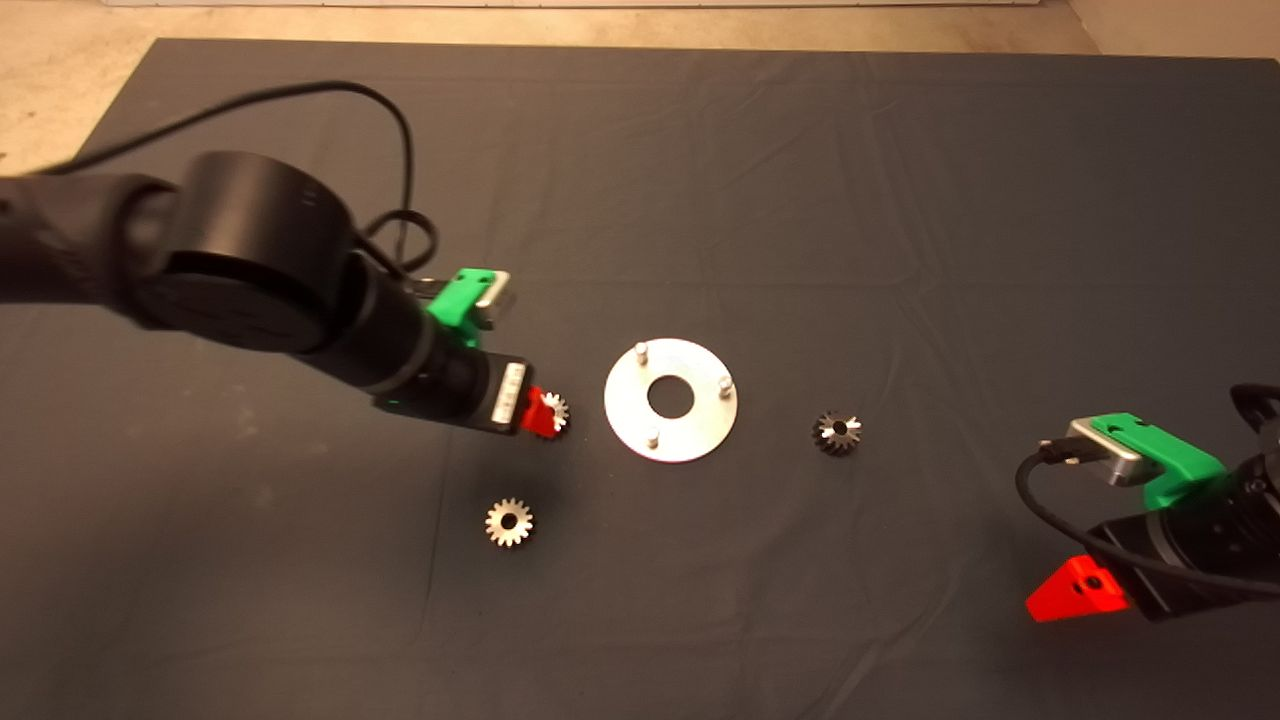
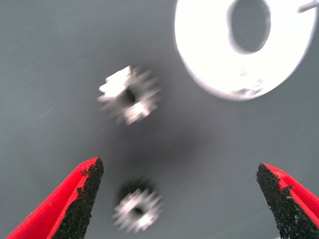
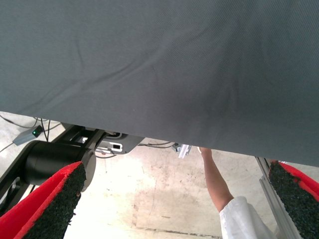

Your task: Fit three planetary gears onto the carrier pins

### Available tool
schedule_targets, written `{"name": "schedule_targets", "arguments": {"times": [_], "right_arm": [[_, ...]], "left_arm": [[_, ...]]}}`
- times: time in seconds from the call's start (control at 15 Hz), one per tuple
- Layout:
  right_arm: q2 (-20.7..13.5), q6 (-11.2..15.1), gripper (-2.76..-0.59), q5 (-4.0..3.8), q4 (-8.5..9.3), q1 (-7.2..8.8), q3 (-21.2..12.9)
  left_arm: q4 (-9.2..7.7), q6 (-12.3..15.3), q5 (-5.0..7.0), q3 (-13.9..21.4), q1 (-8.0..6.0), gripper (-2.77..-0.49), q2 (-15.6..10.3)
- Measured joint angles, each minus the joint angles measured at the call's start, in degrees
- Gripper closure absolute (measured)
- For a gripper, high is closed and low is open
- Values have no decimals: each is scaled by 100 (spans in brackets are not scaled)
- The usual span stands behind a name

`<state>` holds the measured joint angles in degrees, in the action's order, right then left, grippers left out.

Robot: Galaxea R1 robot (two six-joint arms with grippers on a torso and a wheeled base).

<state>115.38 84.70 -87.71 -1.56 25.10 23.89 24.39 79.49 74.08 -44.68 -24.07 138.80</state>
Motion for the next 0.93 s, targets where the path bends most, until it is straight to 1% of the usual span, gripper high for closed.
{"name": "schedule_targets", "arguments": {"times": [0.07, 0.13, 0.2, 0.27, 0.33, 0.4, 0.47, 0.53, 0.6, 0.67, 0.73, 0.8, 0.87, 0.93], "right_arm": [[-4, 0, -273, -13, 0, -5, 0], [-11, -2, -273, -22, 0, -1, 0], [0, -9, -273, -11, 2, 0, 0], [20, -20, -273, -10, 0, 0, 0], [18, -21, -273, 4, 0, 0, 0], [16, -22, -273, -5, 0, 0, 0], [18, -22, -273, -3, 0, 1, 0], [16, -22, -273, 0, 0, 0, 0], [13, -22, -273, -13, 0, 0, 0], [16, -22, -273, -11, 0, 0, 0], [16, -22, -273, -13, 0, 1, 0], [19, -23, -273, 0, 0, 1, 0], [18, -24, -273, 1, 0, 1, 0], [16, -24, -273, -7, 0, 0, 0]], "left_arm": [[187, 88, -27, -22, 75, -219, 61], [357, 152, -27, -81, 135, -219, 89], [491, 202, -18, -206, 238, -219, 105], [604, 221, 22, -304, 371, -219, 122], [695, 232, 56, -354, 474, -219, 135], [705, 232, 69, -400, 489, -219, 170], [754, 232, 68, -459, 482, -219, 222], [757, 232, 91, -544, 491, -219, 254], [788, 232, 201, -625, 513, -219, 257], [829, 232, 371, -680, 540, -219, 268], [866, 232, 510, -697, 568, -219, 306], [879, 232, 651, -700, 584, -219, 333], [890, 237, 790, -704, 583, -219, 386], [896, 237, 861, -736, 583, -219, 444]]}}
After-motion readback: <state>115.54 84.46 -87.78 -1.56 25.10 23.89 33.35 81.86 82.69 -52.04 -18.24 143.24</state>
